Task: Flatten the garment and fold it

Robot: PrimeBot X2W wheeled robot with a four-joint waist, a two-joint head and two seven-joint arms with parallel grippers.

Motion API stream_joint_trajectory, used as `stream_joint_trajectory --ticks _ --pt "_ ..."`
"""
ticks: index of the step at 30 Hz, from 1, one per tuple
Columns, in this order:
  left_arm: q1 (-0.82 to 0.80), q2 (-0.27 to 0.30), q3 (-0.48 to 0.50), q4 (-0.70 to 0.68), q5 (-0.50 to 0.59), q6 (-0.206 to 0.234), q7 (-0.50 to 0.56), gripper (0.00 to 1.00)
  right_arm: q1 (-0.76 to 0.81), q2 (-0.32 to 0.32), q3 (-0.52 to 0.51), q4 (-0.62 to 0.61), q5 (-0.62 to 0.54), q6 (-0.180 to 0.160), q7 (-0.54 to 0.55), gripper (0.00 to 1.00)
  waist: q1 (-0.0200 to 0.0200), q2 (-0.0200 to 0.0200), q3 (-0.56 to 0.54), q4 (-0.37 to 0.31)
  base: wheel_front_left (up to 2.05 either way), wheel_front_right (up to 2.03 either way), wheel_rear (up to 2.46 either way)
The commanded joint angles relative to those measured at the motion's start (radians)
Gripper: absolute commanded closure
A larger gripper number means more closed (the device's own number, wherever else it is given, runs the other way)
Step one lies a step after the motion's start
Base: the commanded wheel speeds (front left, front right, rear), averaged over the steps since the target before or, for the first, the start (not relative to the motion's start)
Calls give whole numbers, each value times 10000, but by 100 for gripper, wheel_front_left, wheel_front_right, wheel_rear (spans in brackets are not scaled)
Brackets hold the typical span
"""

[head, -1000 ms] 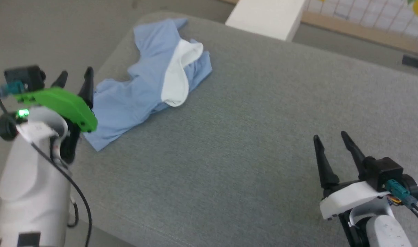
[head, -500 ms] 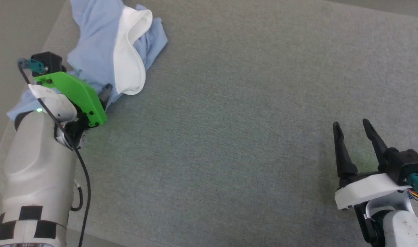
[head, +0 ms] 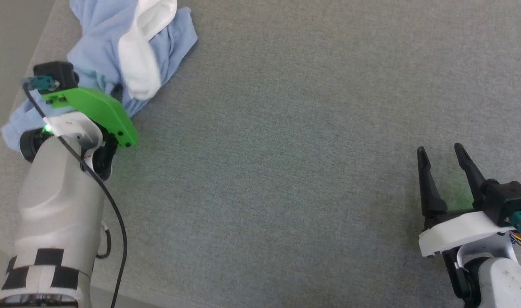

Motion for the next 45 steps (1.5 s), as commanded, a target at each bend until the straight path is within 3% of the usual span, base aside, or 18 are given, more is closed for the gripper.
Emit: stream_joint_trajectory --ticks 1,6,12,18,23,26,32,36,37,38,41,45 --pt "-482 -26 11 -131 -32 -134 -390 100 -131 -3 -30 62 40 -15 -93 0 -1 0 -237 64 0 0 0" --pt "-1604 -260 -178 -926 -452 -538 -1199 100 -91 -3 -37 351 221 -15 -274 0 -1 0 -854 -65 0 0 0" --pt "-2446 -707 -1357 -2774 -1645 -630 -1297 100 -169 -3 10 855 619 -15 -622 0 -1 0 -1588 -686 0 0 0" --pt "-1900 -853 -2917 -4902 -3625 -634 -299 100 -145 -3 106 1385 1039 -15 -973 0 -1 0 -1964 -1407 0 0 0" --pt "-429 -502 -4643 -5961 -4573 -635 1512 100 -67 -3 -267 1763 1292 -15 -1270 0 -1 0 -2118 -1860 0 0 0" --pt "708 -192 -5705 -5956 -4739 -635 2530 100 -58 -3 -464 1902 1294 -15 -1364 0 -1 0 -2130 -2023 0 0 0" --pt "2737 -99 -7157 -4926 -4763 -452 3584 100 -119 -3 -453 2068 1317 -15 -1470 0 -1 0 -2012 -2284 0 0 0" --pt "3099 -139 -7363 -4625 -4711 -318 3578 100 -145 -3 -396 2218 1441 -15 -1553 0 -1 0 -1947 -2268 0 0 0" --pt "3108 -200 -7191 -4676 -4813 -277 3383 73 -152 -3 -402 2252 1454 -15 -1572 0 -1 0 -1954 -2235 0 0 0" --pt "3099 -267 -6918 -4780 -5004 -243 3147 0 -157 -3 -410 2300 1466 -15 -1593 0 -1 0 -1988 -2190 0 0 0" --pt "3011 -301 -6008 -5224 -5521 -66 2466 0 -183 -3 -346 2425 1494 -15 -1631 0 -1 0 -2155 -2115 0 0 0" --pt "3102 -42 -4478 -6018 -5796 314 808 0 -224 -3 -241 2594 1572 -15 -1652 0 -1 0 -2475 -2107 0 0 0"
